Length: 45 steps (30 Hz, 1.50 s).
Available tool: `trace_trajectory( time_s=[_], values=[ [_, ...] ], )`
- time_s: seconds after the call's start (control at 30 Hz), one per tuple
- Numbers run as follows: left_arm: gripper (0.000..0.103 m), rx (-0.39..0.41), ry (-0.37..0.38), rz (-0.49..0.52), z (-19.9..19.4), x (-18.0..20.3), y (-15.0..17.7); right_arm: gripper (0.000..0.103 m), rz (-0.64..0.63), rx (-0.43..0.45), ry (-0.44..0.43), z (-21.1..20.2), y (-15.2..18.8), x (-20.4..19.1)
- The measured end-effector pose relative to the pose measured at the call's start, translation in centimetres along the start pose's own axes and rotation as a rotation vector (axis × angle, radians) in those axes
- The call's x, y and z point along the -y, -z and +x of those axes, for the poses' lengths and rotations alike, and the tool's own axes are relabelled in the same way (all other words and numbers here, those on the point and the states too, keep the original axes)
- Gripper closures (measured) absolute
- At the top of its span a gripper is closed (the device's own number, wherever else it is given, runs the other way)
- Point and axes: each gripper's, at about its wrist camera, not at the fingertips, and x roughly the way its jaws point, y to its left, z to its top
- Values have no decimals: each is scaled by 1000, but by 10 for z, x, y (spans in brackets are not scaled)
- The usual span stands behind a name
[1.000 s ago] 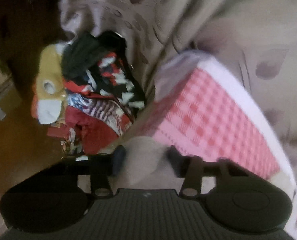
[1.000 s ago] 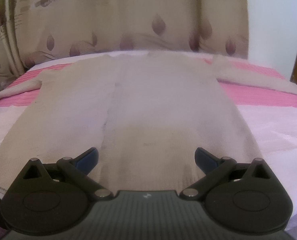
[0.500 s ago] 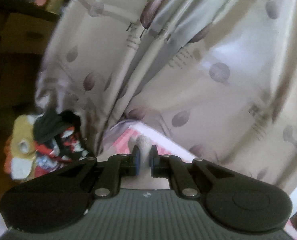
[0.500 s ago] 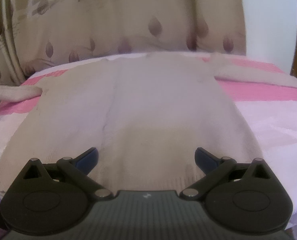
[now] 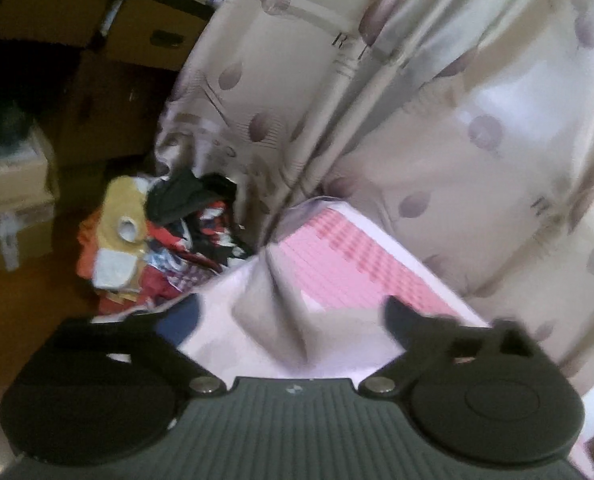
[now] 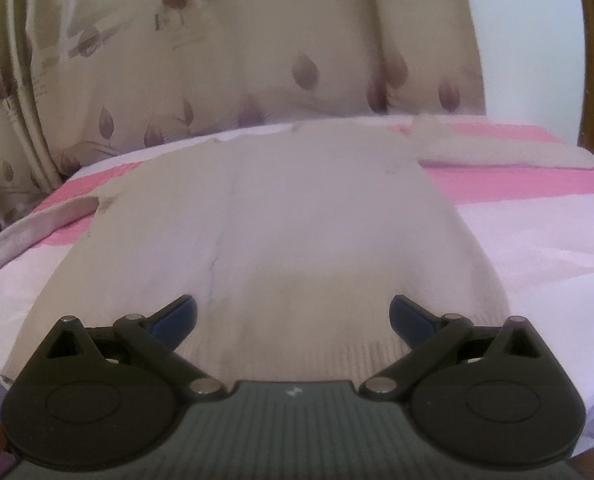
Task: Fold small clothes
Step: 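Carry the sleeve across the sweater body with the left tool and release, then reach the right tool to the other sleeve cuff and grasp it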
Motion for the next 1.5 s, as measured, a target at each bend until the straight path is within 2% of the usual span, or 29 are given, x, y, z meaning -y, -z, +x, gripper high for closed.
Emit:
trace_trajectory(
  time_s=[0.07, 0.1, 0.2, 0.23, 0.27, 0.3, 0.33, 0.37, 0.4, 0.47, 0.57, 0.63, 0.67, 0.7, 0.8, 0.83, 0.87, 0.93, 1.0, 1.03, 1.07, 1.1, 1.13, 1.2, 1.3, 1.37, 1.5],
  values=[
    [1, -43, -86, 31, 17, 8, -19, 0, 2, -2, -4, -2, 2, 0],
    [1, -84, -97, 55, 28, 10, -28, 0, 0, -2, -5, -3, 2, 0],
    [6, -297, -154, 161, 81, 20, -48, 0, -13, 1, -2, -6, 3, 1],
    [20, -370, -181, 182, 97, 22, -49, 0, -12, 2, 3, -7, 3, 2],
    [52, -408, -200, 186, 107, 21, -47, 0, -4, 4, 7, -7, 3, 3],
    [67, -449, -212, 197, 116, 22, -44, 0, 6, 5, 12, -7, 4, 4],
    [72, -454, -224, 237, 122, 25, -42, 0, 17, 4, 13, -7, 4, 6],
    [87, -431, -235, 267, 121, 28, -40, 0, 27, 0, 14, -6, 5, 7],
    [87, -420, -245, 271, 122, 30, -42, 0, 31, -5, 15, -5, 5, 7],
    [87, -337, -250, 225, 114, 31, -50, 0, 30, -14, 15, -3, 6, 7],
    [87, -86, -212, 193, 87, 47, -86, 0, 13, -12, 20, -4, 4, 5],
    [87, 129, -68, 134, 49, 47, -102, 0, 11, 2, 24, -7, 3, 5],
    [87, 217, -46, 137, 30, 45, -101, 0, 16, 10, 25, -9, 2, 6],
    [87, 262, -50, 149, 18, 41, -96, 0, 23, 18, 26, -10, 2, 7],
    [86, 260, -98, 90, 5, 7, -58, 0, 57, 22, 27, -11, 6, 15],
    [82, 233, -150, 101, 9, -8, -40, 0, 66, 17, 28, -10, 8, 18],
    [71, 187, -200, 106, 17, -19, -30, 0, 74, 7, 31, -8, 10, 21],
    [70, 66, -291, 47, 31, -51, -9, 0, 89, -17, 23, -5, 10, 28],
    [66, 73, -374, -42, 18, -77, 1, 0, 115, -13, 12, -7, 6, 37],
    [49, 111, -398, -98, 6, -86, 4, 0, 129, 1, 11, -10, 3, 42],
    [21, 147, -418, -144, -6, -91, 4, 0, 141, 17, 10, -14, 0, 47],
    [12, 196, -441, -185, -17, -91, 3, 0, 159, 38, 6, -18, -4, 55],
    [11, 245, -456, -199, -28, -86, 4, 0, 183, 57, -4, -21, -8, 65],
    [11, 274, -423, -136, -40, -59, 0, 0, 233, 94, -19, -23, -16, 87],
    [11, 259, -318, 41, -37, 2, 7, 0, 336, 142, 5, -18, -30, 138],
    [10, 181, -201, 138, -24, 45, 17, 0, 453, 187, -14, -11, -37, 183],
    [9, 71, -78, 240, 15, 118, 59, 2, 657, 175, 20, 12, -49, 267]
  ],
)
